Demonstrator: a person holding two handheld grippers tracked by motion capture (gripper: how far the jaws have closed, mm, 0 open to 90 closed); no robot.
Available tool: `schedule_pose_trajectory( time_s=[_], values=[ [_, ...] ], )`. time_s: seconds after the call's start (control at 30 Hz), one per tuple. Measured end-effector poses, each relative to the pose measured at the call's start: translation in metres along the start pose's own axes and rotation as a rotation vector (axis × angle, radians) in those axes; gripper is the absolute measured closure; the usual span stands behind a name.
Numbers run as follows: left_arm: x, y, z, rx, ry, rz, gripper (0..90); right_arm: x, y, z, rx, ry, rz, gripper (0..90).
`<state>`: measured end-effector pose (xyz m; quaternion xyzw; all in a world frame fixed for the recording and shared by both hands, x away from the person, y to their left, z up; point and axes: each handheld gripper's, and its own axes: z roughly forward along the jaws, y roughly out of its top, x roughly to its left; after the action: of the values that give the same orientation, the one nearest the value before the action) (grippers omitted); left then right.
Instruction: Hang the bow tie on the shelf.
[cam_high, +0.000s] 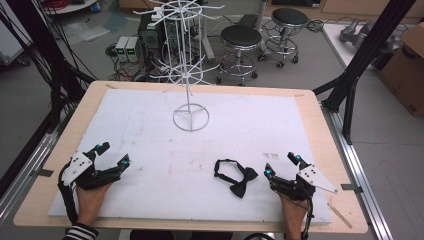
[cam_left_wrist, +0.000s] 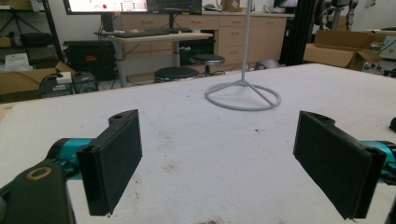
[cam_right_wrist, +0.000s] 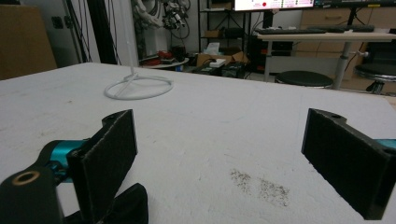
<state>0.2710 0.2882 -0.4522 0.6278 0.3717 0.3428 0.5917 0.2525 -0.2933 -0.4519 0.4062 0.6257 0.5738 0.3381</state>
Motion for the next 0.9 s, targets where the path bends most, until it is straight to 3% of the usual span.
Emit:
schedule_pose_trajectory(
  time_s=[0.9],
  values=[
    [-0.0010, -0.0002, -0.0006, -0.008, 0.006, 0.009, 15.6, 0.0005, 0.0006, 0.0010, 0.009, -0.010, -0.004, 9.4]
  ],
)
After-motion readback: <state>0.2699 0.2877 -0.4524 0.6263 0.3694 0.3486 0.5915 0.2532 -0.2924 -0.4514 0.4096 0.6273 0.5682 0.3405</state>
